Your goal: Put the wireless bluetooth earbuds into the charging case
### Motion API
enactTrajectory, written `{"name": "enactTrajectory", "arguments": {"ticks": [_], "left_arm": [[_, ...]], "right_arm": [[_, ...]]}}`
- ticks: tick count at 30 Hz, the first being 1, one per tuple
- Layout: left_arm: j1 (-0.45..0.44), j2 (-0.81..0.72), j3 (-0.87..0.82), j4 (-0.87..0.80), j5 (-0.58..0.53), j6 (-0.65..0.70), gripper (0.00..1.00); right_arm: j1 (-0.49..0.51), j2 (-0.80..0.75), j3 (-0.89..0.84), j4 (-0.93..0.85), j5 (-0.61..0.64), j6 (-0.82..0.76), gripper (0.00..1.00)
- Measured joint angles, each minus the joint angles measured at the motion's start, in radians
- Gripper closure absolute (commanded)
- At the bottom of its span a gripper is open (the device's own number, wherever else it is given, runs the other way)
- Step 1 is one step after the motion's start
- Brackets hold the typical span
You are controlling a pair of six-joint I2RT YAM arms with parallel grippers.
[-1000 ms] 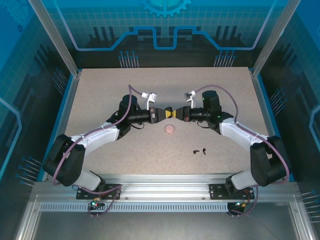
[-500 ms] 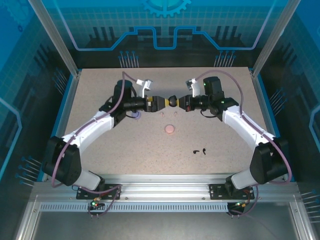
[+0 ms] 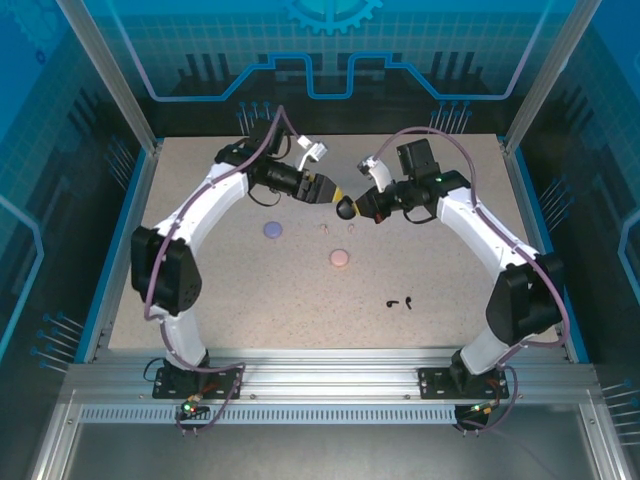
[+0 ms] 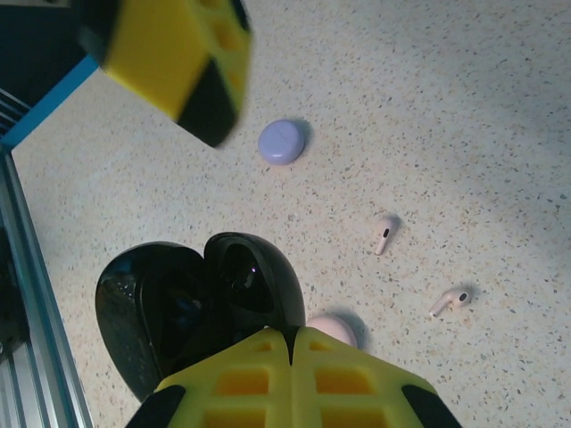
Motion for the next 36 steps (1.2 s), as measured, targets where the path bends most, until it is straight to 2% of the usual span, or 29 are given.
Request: {"name": "enactTrajectory", "arguments": {"ticks": [6, 25, 36], "left_arm": [[-0.001, 0.066, 0.023, -0.111, 0.061, 0.06, 0.4], [-0.047, 0.089, 0.031, -0.141, 0.13, 0.089, 0.51], [-0.047, 0.091, 0.031, -0.139, 0.129, 0.088, 0.68]], "right_arm": [[0.0, 0.026, 0.035, -0.048, -0.031, -0.041, 1.0], [0.001, 0.079, 0.089, -0.065, -0.061, -0.051, 1.0], [0.003, 0.083, 0.091, -0.071, -0.061, -0.051, 1.0]]}}
